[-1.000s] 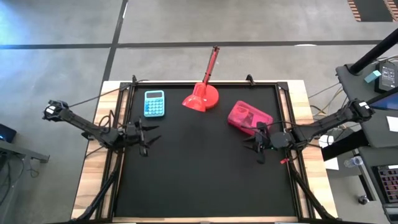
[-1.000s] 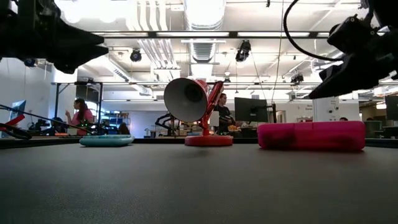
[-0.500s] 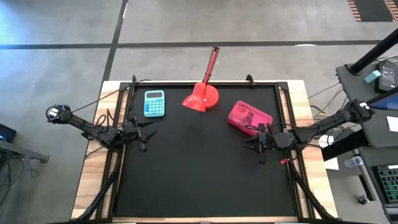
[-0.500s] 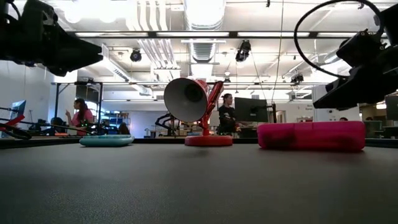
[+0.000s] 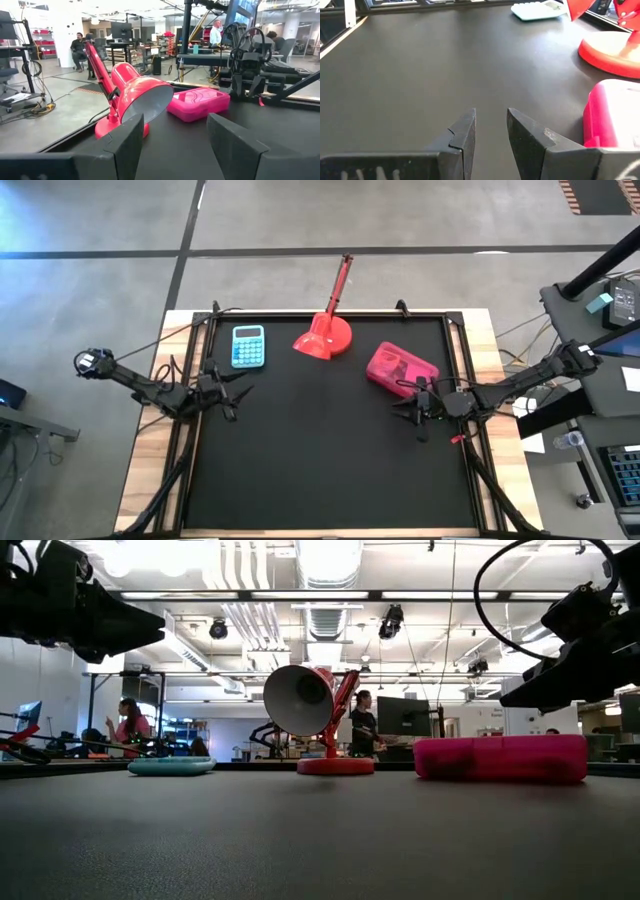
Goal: Pack school essentials
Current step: Return to Home Position
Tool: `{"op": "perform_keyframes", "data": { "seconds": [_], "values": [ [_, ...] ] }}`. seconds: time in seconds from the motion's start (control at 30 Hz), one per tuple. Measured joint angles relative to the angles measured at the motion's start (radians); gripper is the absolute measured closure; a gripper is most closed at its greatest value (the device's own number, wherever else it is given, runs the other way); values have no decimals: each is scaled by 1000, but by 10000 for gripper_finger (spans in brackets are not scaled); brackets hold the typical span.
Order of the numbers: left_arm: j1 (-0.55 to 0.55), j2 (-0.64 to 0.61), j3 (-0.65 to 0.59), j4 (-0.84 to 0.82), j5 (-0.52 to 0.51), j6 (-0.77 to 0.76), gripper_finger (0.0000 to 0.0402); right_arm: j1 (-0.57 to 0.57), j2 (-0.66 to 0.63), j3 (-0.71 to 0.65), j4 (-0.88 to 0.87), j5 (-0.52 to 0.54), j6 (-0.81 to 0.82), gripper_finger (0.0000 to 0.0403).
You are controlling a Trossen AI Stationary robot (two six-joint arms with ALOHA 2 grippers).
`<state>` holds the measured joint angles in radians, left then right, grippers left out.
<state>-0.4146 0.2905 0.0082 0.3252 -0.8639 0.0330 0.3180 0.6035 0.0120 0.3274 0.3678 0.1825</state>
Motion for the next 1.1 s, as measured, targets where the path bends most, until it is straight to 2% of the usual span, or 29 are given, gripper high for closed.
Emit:
{"op": "perform_keyframes", "data": {
  "seconds": [1.1],
  "values": [
    [0,89,-1,2,2,0,198,0,1,-1,-1,0,0,300]
  ]
}}
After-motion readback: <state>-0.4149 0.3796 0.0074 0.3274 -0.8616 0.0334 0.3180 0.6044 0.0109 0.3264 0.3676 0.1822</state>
